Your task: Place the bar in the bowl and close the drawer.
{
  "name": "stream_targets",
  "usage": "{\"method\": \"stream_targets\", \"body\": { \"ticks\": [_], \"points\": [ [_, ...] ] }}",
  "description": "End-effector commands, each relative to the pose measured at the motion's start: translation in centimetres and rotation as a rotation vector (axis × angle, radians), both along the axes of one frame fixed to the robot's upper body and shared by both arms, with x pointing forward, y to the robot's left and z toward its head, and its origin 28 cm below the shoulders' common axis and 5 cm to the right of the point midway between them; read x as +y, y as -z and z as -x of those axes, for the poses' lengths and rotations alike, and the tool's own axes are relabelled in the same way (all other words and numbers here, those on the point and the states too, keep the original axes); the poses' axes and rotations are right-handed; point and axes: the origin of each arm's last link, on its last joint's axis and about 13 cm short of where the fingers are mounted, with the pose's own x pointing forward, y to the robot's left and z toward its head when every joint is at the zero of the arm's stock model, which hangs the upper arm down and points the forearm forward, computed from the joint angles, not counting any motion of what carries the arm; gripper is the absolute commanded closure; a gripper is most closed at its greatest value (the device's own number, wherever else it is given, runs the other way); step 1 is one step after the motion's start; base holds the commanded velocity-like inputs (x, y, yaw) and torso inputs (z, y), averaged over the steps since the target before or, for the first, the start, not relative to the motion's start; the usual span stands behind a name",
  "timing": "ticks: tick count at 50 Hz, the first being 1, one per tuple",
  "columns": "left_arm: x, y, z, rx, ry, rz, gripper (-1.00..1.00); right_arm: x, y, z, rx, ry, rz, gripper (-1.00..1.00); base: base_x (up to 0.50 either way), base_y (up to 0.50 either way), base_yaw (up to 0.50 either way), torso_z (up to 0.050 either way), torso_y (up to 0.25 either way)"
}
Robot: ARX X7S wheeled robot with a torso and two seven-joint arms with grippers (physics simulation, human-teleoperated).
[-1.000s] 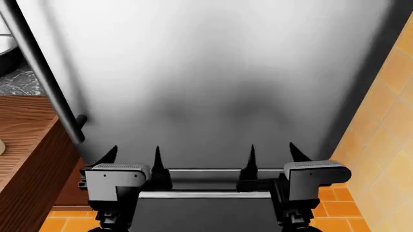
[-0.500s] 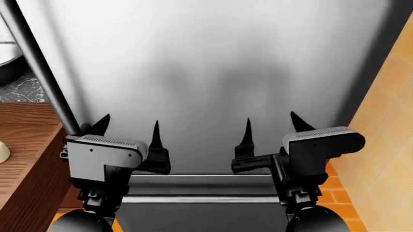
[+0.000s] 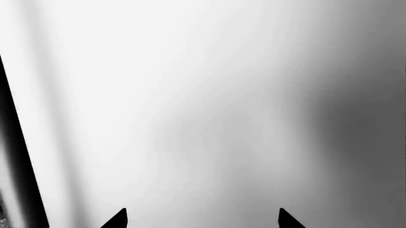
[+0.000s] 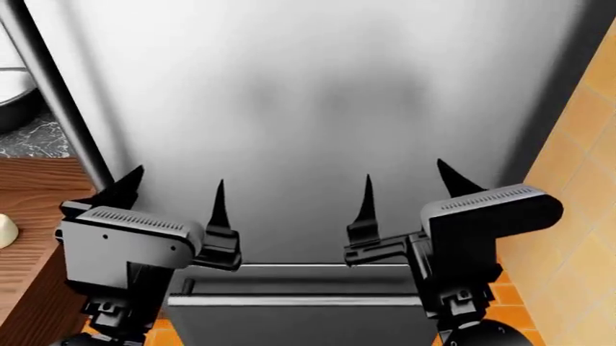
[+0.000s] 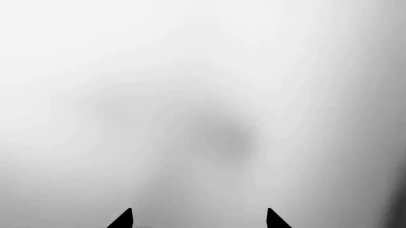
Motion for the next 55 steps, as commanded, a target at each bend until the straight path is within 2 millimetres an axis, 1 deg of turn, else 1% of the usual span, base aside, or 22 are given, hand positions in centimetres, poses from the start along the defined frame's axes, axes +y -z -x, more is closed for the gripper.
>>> {"method": "stream_targets", "body": {
  "ticks": [1, 6, 13, 24, 27, 29, 31, 34, 37, 39, 50, 52, 54, 55],
  "points": [
    [0.3, 0.0, 0.9, -0.002, -0.004, -0.033, -1.00, 0.1, -0.3, 0.6, -0.003, -0.010, 0.040, -1.00, 0.00, 0.00, 0.00, 0.050, 0.000],
    [0.3, 0.1, 1.0, -0.002, -0.003, -0.076, -1.00, -0.1, -0.3, 0.9, 0.015, 0.009, 0.100, -1.00, 0.00, 0.00, 0.00, 0.050, 0.000],
    [0.3, 0.5, 1.0, -0.001, -0.002, -0.138, -1.00, -0.1, -0.3, 0.9, 0.026, 0.013, 0.130, -1.00, 0.00, 0.00, 0.00, 0.050, 0.000],
    [0.4, 0.4, 0.7, -0.020, -0.037, -0.178, -1.00, -0.2, -0.6, 1.0, -0.015, 0.018, 0.100, -1.00, 0.00, 0.03, 0.00, 0.050, 0.000],
    [0.4, 0.4, 0.7, -0.024, -0.044, -0.180, -1.00, -0.3, -0.8, 1.2, -0.022, 0.019, 0.097, -1.00, 0.00, 0.11, 0.00, 0.000, 0.000],
    [0.5, 0.3, 0.8, -0.029, -0.049, -0.180, -1.00, -0.5, -1.1, 1.8, -0.025, 0.021, 0.095, -1.00, 0.00, 0.12, 0.00, 0.000, 0.000],
    [0.6, 0.2, 0.8, -0.033, -0.051, -0.184, -1.00, -0.5, -1.1, 2.0, -0.026, 0.018, 0.098, -1.00, 0.00, 0.12, 0.00, 0.000, 0.000],
    [0.7, 0.0, 0.7, -0.039, -0.057, -0.186, -1.00, -0.6, -1.2, 2.0, -0.031, 0.016, 0.098, -1.00, 0.01, 0.14, 0.00, 0.000, 0.000],
    [1.0, -0.2, 0.9, -0.056, -0.075, -0.173, -1.00, -0.6, -1.2, 1.5, -0.037, 0.021, 0.095, -1.00, 0.02, 0.17, 0.00, 0.000, 0.000],
    [1.1, -0.2, 0.9, -0.058, -0.082, -0.167, -1.00, -0.8, -1.3, 1.8, -0.040, 0.024, 0.090, -1.00, 0.02, 0.17, 0.00, 0.000, 0.000],
    [1.3, -0.6, 1.1, -0.078, -0.090, -0.167, -1.00, -0.9, -1.6, 1.9, -0.049, 0.020, 0.081, -1.00, 0.02, 0.18, 0.00, 0.000, 0.000],
    [1.3, -0.6, 1.1, -0.080, -0.090, -0.165, -1.00, -0.9, -1.7, 1.9, -0.051, 0.020, 0.078, -1.00, 0.02, 0.18, 0.00, 0.000, 0.000],
    [1.4, -0.5, 1.1, -0.079, -0.093, -0.165, -1.00, -0.8, -1.5, 1.3, -0.053, 0.021, 0.076, -1.00, 0.02, 0.18, 0.00, 0.000, 0.000],
    [1.4, -0.5, 1.1, -0.079, -0.095, -0.161, -1.00, -0.8, -1.5, 1.5, -0.054, 0.023, 0.072, -1.00, 0.02, 0.18, 0.00, 0.000, 0.000]
  ]
}}
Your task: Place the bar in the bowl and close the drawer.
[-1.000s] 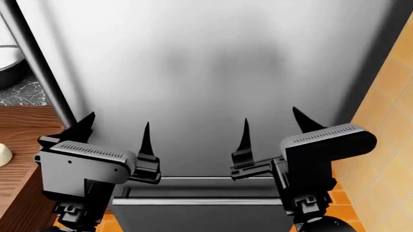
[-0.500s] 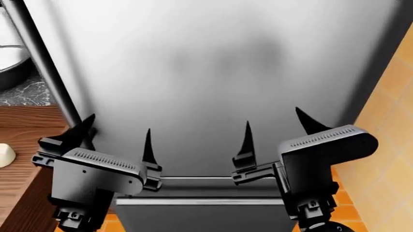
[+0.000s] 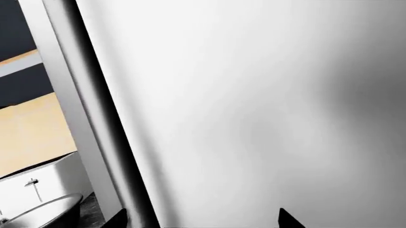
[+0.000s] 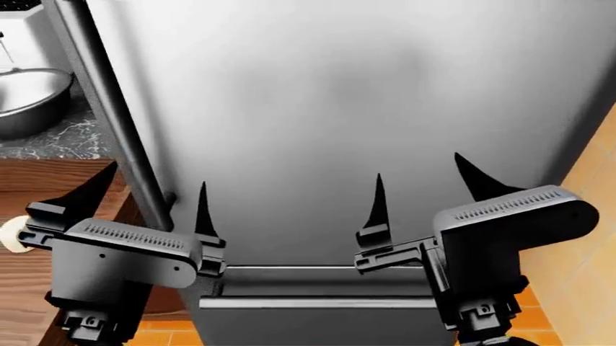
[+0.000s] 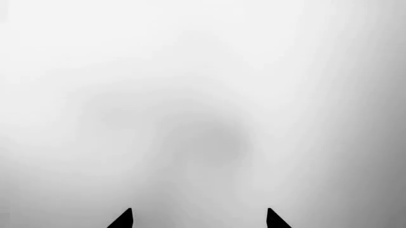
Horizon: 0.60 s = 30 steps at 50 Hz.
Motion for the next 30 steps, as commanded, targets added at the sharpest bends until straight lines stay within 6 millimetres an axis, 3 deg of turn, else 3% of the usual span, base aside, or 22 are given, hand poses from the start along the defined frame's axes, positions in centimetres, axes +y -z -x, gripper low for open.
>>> {"method": "stream_targets", "body": {
  "ticks": [1, 30],
  "points": [
    [0.31, -0.17, 0.11, -0.017, -0.013, 0.007, -1.00, -0.04, -0.14, 0.08, -0.012, 0.002, -0.014, -1.00, 0.02, 0.18, 0.00, 0.000, 0.000],
    [0.51, -0.65, 0.24, -0.025, -0.032, -0.004, -1.00, -0.15, 0.18, 0.71, -0.007, 0.009, -0.013, -1.00, 0.01, 0.20, 0.00, 0.000, 0.000]
  ]
}}
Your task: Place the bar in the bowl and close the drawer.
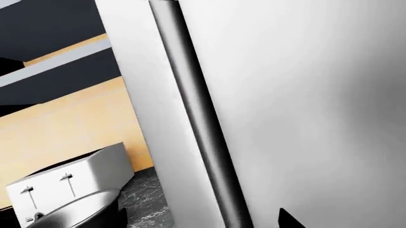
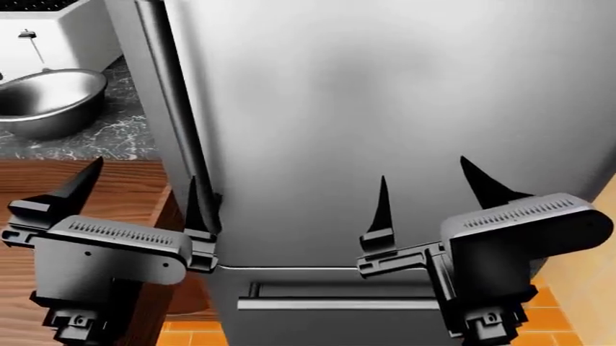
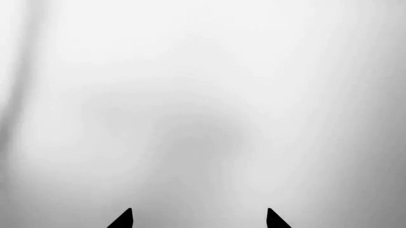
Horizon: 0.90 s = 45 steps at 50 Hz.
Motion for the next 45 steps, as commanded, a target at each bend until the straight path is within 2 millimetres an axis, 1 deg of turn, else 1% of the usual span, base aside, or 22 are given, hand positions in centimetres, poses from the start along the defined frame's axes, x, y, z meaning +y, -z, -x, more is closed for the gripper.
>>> {"method": "stream_targets", "body": {
  "ticks": [1, 15, 27, 45],
  "points": [
    [0.1, -0.2, 0.1, -0.005, -0.006, -0.005, -1.00, -0.1, 0.2, 0.1, 0.003, 0.003, 0.000, -1.00, 0.00, 0.21, 0.00, 0.000, 0.000],
    [0.2, -0.2, 0.2, -0.006, -0.009, -0.008, -1.00, 0.0, 0.3, 0.1, 0.012, 0.013, -0.001, -1.00, 0.00, 0.26, 0.00, 0.000, 0.000],
    [0.2, -0.3, -0.1, -0.009, -0.008, -0.020, -1.00, -0.1, -0.4, 0.0, -0.004, 0.008, 0.011, -1.00, 0.00, 0.31, 0.00, 0.000, 0.000],
    [0.4, -0.9, 0.1, -0.021, -0.008, -0.040, -1.00, -0.2, -1.1, 0.0, -0.021, 0.006, 0.024, -1.00, 0.00, 0.29, 0.00, 0.000, 0.000]
  ]
}}
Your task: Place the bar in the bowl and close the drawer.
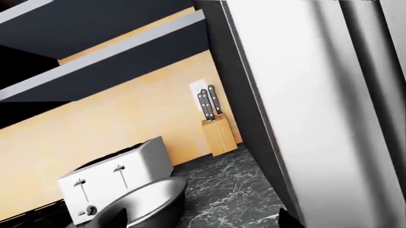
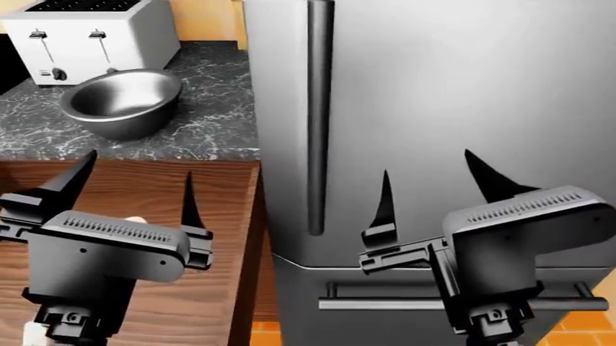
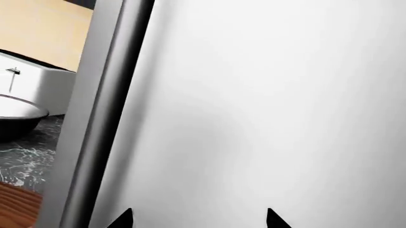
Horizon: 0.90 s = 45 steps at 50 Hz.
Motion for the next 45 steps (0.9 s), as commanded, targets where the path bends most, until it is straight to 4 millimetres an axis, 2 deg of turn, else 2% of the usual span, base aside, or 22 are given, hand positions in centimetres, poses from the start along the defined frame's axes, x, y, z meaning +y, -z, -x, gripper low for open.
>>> {"method": "stream_targets", "body": {
  "ticks": [1, 45],
  "points": [
    [0.1, -0.3, 0.1, -0.007, -0.001, -0.010, -1.00, -0.1, -0.4, 0.0, -0.010, -0.001, 0.008, -1.00, 0.03, 0.29, 0.00, 0.000, 0.000],
    [0.7, -1.2, 0.5, -0.013, -0.023, -0.074, -1.00, -0.6, -3.6, 0.1, 0.015, -0.009, 0.195, -1.00, 0.03, 0.29, 0.00, 0.000, 0.000]
  ]
}}
